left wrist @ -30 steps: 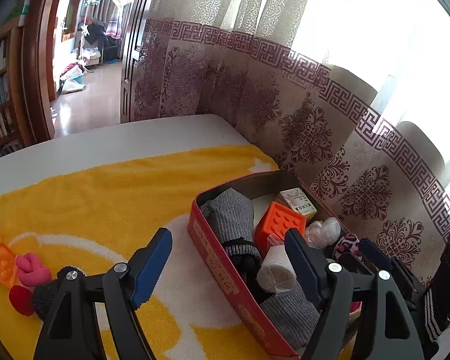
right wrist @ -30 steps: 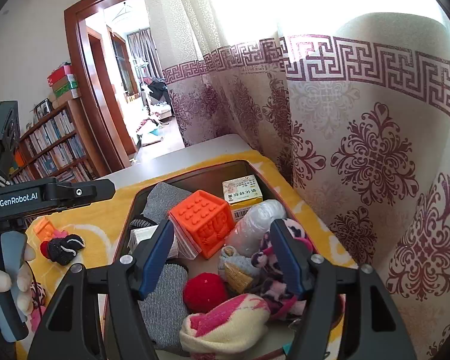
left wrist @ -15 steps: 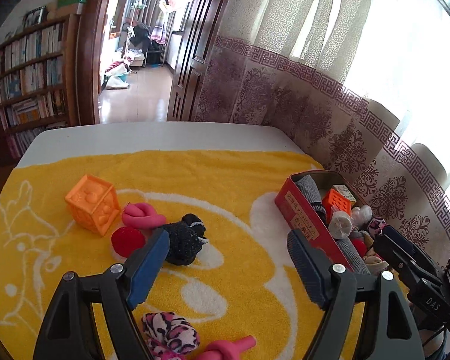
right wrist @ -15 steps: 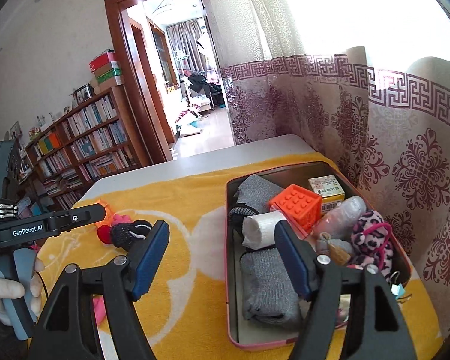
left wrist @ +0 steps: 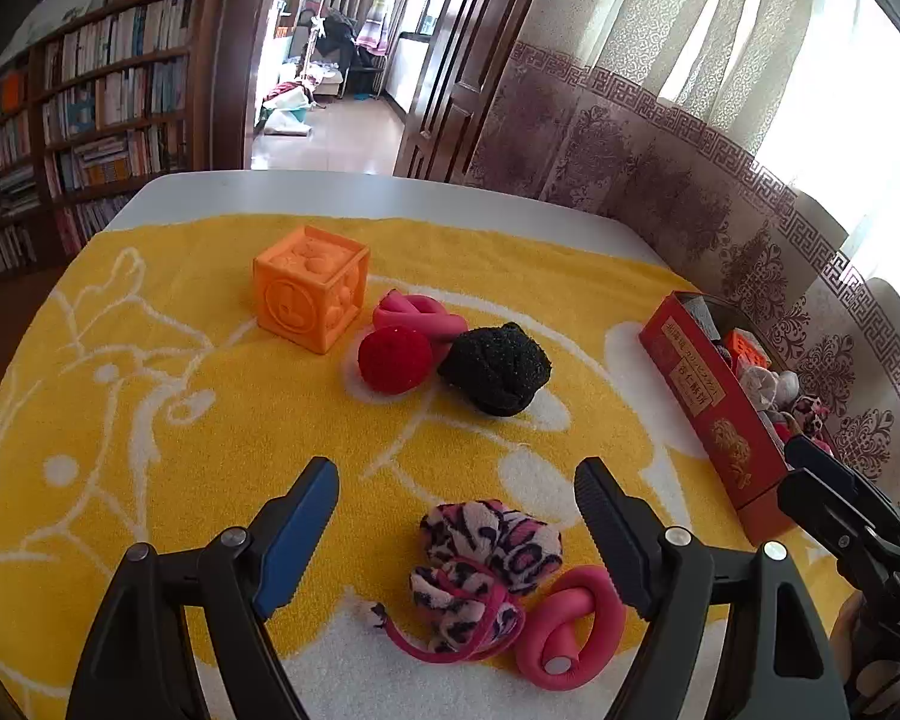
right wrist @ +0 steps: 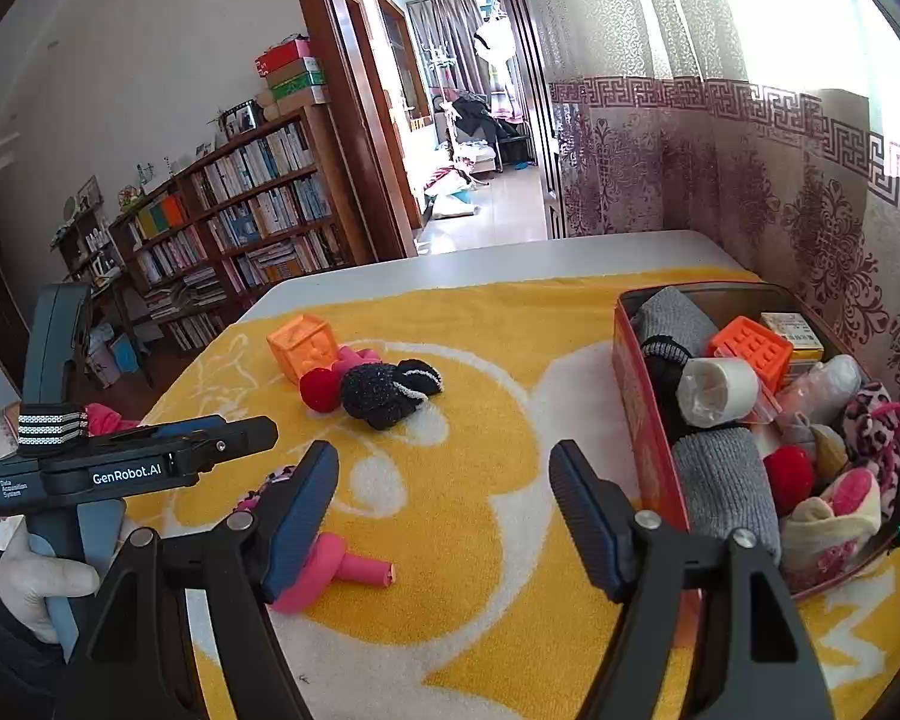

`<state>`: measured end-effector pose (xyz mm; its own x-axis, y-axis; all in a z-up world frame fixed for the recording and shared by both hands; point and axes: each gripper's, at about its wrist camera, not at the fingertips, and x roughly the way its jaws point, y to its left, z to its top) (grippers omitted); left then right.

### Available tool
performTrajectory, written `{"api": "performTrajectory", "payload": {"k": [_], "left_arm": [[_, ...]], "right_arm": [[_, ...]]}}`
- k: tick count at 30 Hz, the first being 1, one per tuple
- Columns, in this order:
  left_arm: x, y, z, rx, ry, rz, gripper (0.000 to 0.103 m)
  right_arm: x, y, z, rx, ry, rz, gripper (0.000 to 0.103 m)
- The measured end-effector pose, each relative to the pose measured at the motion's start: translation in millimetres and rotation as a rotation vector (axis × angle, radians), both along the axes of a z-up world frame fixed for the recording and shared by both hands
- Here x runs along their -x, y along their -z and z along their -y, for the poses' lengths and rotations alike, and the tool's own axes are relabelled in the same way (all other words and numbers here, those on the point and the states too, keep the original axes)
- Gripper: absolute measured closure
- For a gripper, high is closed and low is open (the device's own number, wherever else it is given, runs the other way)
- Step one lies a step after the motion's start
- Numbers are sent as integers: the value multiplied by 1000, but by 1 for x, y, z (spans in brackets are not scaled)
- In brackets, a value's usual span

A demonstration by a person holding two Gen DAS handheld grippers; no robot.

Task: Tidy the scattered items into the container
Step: 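Move both grippers back from the tin toward the leopard-print toy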

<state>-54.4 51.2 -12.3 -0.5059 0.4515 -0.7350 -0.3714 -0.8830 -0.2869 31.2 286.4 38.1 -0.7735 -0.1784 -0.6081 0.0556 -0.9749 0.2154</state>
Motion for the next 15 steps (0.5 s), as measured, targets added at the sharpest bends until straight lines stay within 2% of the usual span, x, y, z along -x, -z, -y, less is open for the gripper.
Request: {"api": "performTrajectory", "payload": {"k": [9,15], "left_arm": [[-5,16,4,21,15,31,20],[-10,22,0,24,69,38,20]], "right_arm": [[-5,23,38,-7,-115,96,26],[-5,34,40,8,-112,135,26]]}}
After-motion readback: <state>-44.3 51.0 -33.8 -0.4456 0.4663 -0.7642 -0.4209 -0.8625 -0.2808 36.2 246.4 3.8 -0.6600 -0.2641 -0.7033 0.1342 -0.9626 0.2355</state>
